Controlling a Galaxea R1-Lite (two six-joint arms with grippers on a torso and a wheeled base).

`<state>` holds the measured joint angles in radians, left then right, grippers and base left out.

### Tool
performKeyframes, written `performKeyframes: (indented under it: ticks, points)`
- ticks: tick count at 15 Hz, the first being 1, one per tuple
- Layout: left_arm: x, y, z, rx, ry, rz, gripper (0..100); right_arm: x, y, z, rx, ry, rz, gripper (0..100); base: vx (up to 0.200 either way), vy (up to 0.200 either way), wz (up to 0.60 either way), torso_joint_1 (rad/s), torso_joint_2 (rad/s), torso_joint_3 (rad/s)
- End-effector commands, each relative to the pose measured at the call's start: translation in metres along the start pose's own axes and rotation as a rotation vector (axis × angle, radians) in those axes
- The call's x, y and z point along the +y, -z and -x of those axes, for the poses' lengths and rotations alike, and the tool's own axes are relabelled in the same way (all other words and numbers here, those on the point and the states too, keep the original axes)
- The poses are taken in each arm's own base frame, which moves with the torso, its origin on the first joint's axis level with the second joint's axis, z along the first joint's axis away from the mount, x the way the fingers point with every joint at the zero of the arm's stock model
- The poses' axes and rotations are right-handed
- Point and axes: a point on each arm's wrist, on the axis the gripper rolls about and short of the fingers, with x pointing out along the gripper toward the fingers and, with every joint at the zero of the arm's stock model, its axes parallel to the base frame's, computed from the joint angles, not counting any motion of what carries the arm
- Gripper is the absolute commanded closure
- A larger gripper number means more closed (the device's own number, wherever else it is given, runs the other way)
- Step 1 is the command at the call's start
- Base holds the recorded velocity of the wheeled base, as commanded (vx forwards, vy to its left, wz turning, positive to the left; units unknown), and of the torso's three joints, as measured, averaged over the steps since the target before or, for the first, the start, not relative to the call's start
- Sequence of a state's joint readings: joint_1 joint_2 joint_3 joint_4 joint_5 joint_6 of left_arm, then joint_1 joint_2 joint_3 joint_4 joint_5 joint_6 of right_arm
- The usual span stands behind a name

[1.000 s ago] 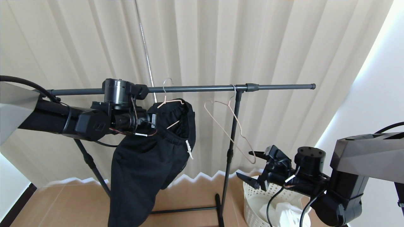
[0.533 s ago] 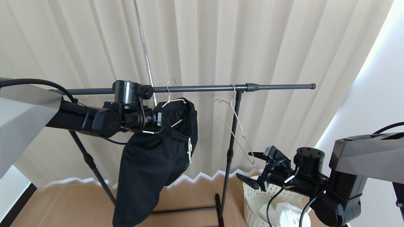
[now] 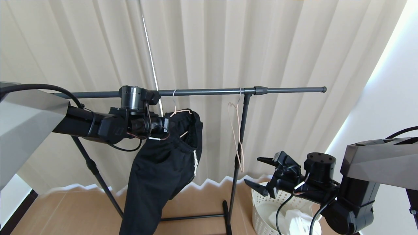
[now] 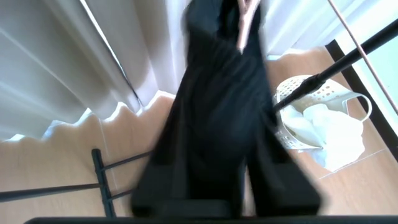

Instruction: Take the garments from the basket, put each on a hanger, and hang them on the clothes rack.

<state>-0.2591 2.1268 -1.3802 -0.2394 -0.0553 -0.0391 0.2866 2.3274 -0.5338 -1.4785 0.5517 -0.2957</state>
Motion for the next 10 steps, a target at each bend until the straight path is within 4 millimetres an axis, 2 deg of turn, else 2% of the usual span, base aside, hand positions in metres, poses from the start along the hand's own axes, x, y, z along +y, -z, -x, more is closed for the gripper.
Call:
performKeyframes:
  ticks: [1,5,9,10]
  points:
    - [0.0,0.0,0.002,0.002,0.0,0.004,0,0.0,0.001,0.0,0.002,-0.001,-0.001,0,0.0,0.0,0.0,0.0,0.0,0.0]
    - [0.0,-0.002,0.006,-0.006,0.0,0.013,0,0.0,0.001,0.0,0.002,-0.001,-0.001,0,0.0,0.0,0.0,0.0,0.0,0.0]
    - [-0.001,-0.007,0.018,-0.019,0.001,0.035,0,0.0,-0.001,0.001,-0.003,0.0,0.001,0,0.0,0.0,0.0,0.0,0.0,0.0]
    - [-0.003,-0.011,0.04,-0.039,0.004,0.037,0,0.001,-0.003,0.002,-0.011,0.001,0.006,0,0.0,0.0,0.0,0.0,0.0,0.0]
